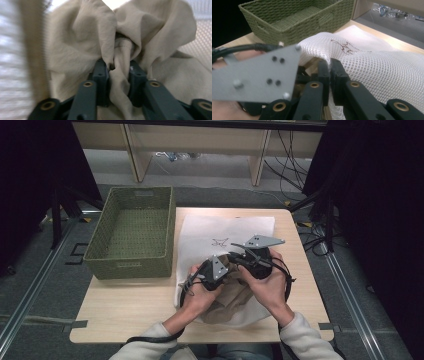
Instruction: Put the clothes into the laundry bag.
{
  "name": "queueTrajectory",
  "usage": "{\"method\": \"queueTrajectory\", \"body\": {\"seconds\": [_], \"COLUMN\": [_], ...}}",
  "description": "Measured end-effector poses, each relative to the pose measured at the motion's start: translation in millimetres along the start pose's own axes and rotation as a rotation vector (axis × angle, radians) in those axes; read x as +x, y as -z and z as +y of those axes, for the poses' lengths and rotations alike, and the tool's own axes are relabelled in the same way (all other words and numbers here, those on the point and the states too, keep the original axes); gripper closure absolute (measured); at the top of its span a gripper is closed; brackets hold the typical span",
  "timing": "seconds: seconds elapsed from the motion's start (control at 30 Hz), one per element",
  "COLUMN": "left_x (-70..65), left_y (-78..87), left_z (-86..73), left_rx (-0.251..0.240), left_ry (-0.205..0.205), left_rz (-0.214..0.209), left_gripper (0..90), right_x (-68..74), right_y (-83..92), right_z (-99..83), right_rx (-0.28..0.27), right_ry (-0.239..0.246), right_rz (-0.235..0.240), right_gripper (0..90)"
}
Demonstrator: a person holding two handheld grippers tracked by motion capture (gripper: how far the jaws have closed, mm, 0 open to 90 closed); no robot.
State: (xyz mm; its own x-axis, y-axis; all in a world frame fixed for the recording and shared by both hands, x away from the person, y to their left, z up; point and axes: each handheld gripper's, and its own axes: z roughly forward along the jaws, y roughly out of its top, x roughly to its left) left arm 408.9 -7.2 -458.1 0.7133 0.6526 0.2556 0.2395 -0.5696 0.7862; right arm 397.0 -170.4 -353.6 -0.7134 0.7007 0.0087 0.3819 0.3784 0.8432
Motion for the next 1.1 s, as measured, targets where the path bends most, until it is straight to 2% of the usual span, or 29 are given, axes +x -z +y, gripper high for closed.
{"method": "queueTrajectory", "body": {"seconds": [0.03, 0.1, 0.13, 0.17, 0.27, 0.33, 0.37, 0.43, 0.5, 0.63, 0.7, 0.87, 0.9, 0.97, 1.03, 1.1], "left_x": [-4.7, -5.6, -4.0, -4.4, -4.5, -6.0, -6.0, -7.1, -6.6, -6.7, -8.7, -17.3, -19.9, -23.1, -24.1, -25.3], "left_y": [-6.4, -7.9, -6.1, -4.6, 0.3, 11.8, 11.8, 27.0, 37.9, 53.8, 60.7, 53.3, 43.5, 33.5, 24.6, 19.8], "left_z": [-1.2, -1.3, -0.4, -0.1, 0.4, 2.1, 2.1, 3.0, 2.3, -1.2, -6.0, -15.2, -20.5, -24.5, -26.8, -27.9], "left_rx": [-0.055, -0.060, -0.034, -0.038, -0.036, -0.050, -0.050, -0.078, -0.080, -0.057, -0.019, 0.013, 0.048, 0.063, 0.093, 0.107], "left_ry": [0.069, 0.068, 0.034, 0.035, 0.024, 0.017, 0.017, 0.026, 0.027, 0.012, -0.016, -0.022, -0.032, -0.022, -0.029, -0.031], "left_rz": [0.022, 0.015, -0.019, -0.022, -0.026, -0.034, -0.034, -0.045, -0.057, -0.088, -0.095, -0.130, -0.137, -0.151, -0.164, -0.163], "left_gripper": [68.3, 60.0, 55.4, 52.0, 42.0, 35.7, 33.3, 30.0, 27.8, 24.8, 21.8, 19.5, 18.9, 18.3, 18.1, 18.0], "right_x": [0.9, 0.0, -2.1, -2.0, -2.5, -2.2, -2.2, -3.4, -3.4, -2.9, -3.3, -1.8, -2.6, -2.5, -2.5, -3.1], "right_y": [-1.3, -2.6, -2.8, -2.6, -0.6, -0.7, -0.7, -0.7, -0.9, -1.2, -0.8, -3.2, -1.9, -2.3, -2.6, -1.8], "right_z": [-0.9, -1.6, -1.3, -1.6, -1.4, -2.0, -2.0, -2.0, -2.0, -2.5, -1.9, -2.1, -1.9, -2.1, -2.2, -2.0], "right_rx": [-0.003, 0.003, 0.001, -0.002, 0.011, 0.009, 0.009, 0.010, 0.012, 0.004, 0.014, 0.009, 0.014, 0.008, 0.010, 0.016], "right_ry": [-0.022, -0.019, 0.003, -0.010, -0.005, -0.008, -0.008, -0.002, -0.014, -0.026, -0.016, -0.015, -0.001, -0.003, -0.012, -0.005], "right_rz": [-0.004, -0.009, -0.003, 0.001, -0.013, -0.020, -0.020, -0.018, -0.011, -0.024, -0.013, -0.018, -0.023, -0.023, -0.008, -0.019], "right_gripper": [88.2, 88.2, 88.2, 88.2, 88.2, 88.2, 88.2, 88.2, 88.2, 88.1, 88.2, 88.1, 88.1, 88.1, 88.2, 88.1]}}
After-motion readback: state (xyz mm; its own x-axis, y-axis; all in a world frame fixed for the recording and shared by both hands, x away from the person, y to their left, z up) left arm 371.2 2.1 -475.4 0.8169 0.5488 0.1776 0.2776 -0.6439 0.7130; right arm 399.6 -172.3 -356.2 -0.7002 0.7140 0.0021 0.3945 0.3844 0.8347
